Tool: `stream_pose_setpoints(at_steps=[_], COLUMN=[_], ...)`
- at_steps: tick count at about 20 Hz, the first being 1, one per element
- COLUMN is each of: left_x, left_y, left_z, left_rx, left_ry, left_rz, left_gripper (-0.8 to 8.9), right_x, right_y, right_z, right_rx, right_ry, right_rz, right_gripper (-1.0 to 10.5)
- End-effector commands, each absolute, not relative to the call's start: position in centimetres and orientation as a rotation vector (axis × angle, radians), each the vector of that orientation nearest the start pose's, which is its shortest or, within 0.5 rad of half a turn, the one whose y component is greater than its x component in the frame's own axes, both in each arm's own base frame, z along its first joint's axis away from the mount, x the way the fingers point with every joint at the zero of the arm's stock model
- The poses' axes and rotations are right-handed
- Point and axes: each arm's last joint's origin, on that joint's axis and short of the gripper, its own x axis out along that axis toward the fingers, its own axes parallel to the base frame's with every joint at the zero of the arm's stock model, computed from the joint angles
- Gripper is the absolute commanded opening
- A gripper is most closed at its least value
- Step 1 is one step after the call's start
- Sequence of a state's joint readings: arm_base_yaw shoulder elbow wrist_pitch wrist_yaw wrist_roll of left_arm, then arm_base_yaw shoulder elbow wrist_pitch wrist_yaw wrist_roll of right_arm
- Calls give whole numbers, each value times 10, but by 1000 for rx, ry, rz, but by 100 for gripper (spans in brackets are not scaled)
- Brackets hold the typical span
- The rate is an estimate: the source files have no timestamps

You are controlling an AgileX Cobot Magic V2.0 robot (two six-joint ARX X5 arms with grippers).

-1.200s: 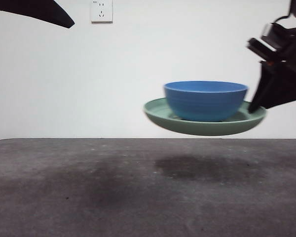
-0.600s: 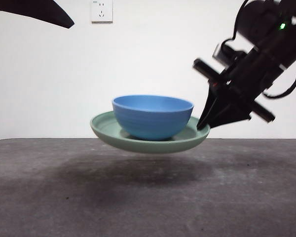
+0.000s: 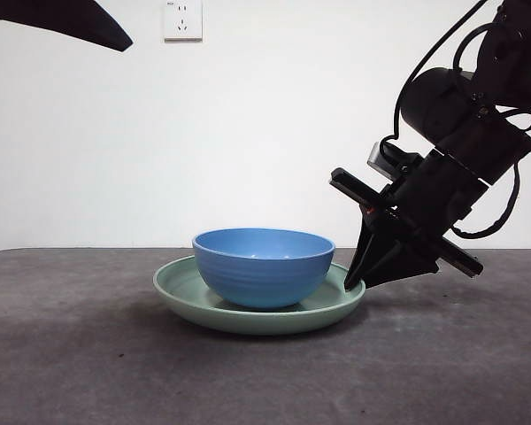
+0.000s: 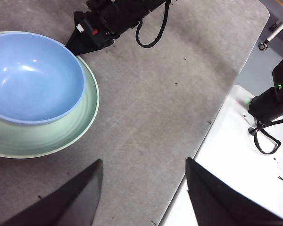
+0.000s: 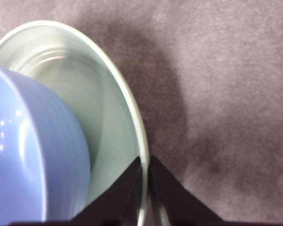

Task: Pick up the blue bowl, put it on the green plate, put it on desk

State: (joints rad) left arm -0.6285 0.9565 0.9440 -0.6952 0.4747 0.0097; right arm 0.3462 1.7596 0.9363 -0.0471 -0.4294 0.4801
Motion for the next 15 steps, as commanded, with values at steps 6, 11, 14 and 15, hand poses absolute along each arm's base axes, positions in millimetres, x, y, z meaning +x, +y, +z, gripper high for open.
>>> stream_pose_setpoints(at_steps=[6, 11, 14, 15], left_x=[142, 142, 142, 142], left_y=[-121, -121, -121, -121], left_z=[317, 317, 317, 317], left_rx=[62, 63, 63, 63], left_ry=[732, 732, 732, 732], left_rz=[-1069, -1069, -1069, -1070], left_gripper=[281, 281, 281, 281], right_x=[319, 312, 299, 294], right_y=[134, 130, 124, 122], right_z=[157, 178, 204, 212], right_rx=[474, 451, 390, 365], right_ry=[1040, 999, 955, 944], right_rz=[519, 502, 501, 506], right_gripper=[168, 169, 170, 169])
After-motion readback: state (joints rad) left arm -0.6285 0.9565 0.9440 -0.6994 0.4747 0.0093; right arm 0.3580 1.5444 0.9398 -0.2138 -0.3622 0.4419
